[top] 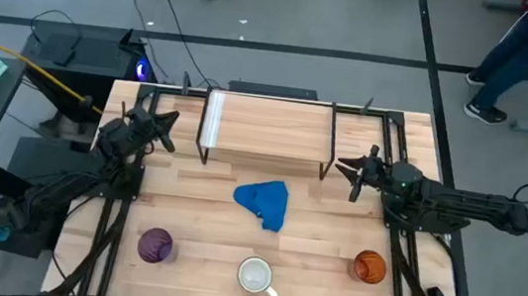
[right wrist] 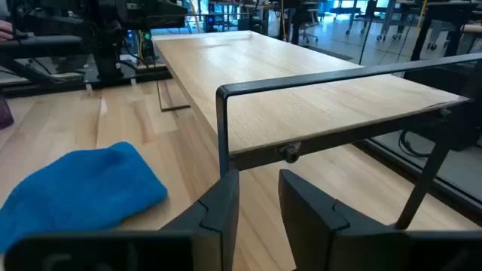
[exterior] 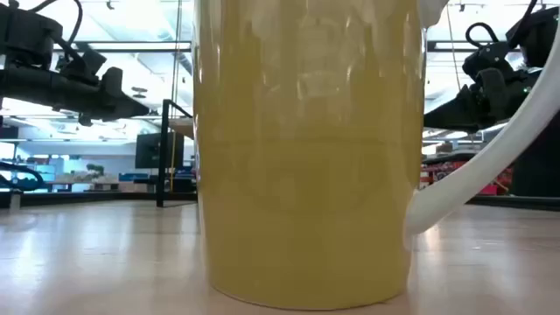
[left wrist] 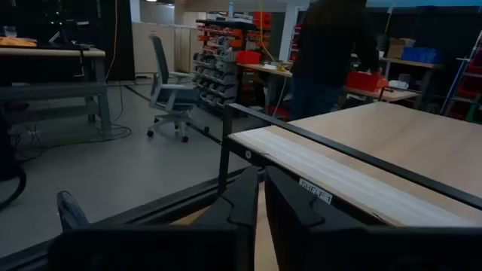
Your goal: Stack small to large cups/mugs on shelf
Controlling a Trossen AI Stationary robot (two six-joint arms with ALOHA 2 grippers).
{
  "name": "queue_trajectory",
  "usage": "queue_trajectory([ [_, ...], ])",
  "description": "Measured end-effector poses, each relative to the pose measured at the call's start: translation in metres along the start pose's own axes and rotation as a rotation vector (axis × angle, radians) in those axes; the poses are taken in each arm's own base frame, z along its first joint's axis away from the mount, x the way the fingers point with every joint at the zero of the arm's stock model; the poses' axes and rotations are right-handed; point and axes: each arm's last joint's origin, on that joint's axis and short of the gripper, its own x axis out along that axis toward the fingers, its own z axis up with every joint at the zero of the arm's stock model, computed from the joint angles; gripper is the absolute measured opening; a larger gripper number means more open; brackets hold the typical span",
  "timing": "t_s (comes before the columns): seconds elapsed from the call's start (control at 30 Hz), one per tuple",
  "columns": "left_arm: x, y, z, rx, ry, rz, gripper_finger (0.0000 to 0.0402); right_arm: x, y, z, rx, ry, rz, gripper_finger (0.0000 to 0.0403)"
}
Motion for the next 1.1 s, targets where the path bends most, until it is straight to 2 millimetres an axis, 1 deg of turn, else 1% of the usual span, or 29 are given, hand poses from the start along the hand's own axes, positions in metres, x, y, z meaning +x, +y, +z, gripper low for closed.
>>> queue_trajectory([
  [0.43, 0.0, 0.0, 0.0, 0.0, 0.0, 0.0, 0.004, 0.0, 0.0, 0.0, 0.0, 0.0, 0.0, 0.0103],
  [0.77, 0.0, 0.0, 0.0, 0.0, 0.0, 0.0, 0.003, 0.0, 0.0, 0.0, 0.0, 0.0, 0.0, 0.0103],
  [1.1, 0.0, 0.0, 0.0, 0.0, 0.0, 0.0, 0.004, 0.0, 0.0, -0.0001, 0.0, 0.0, 0.0, 0.0103],
])
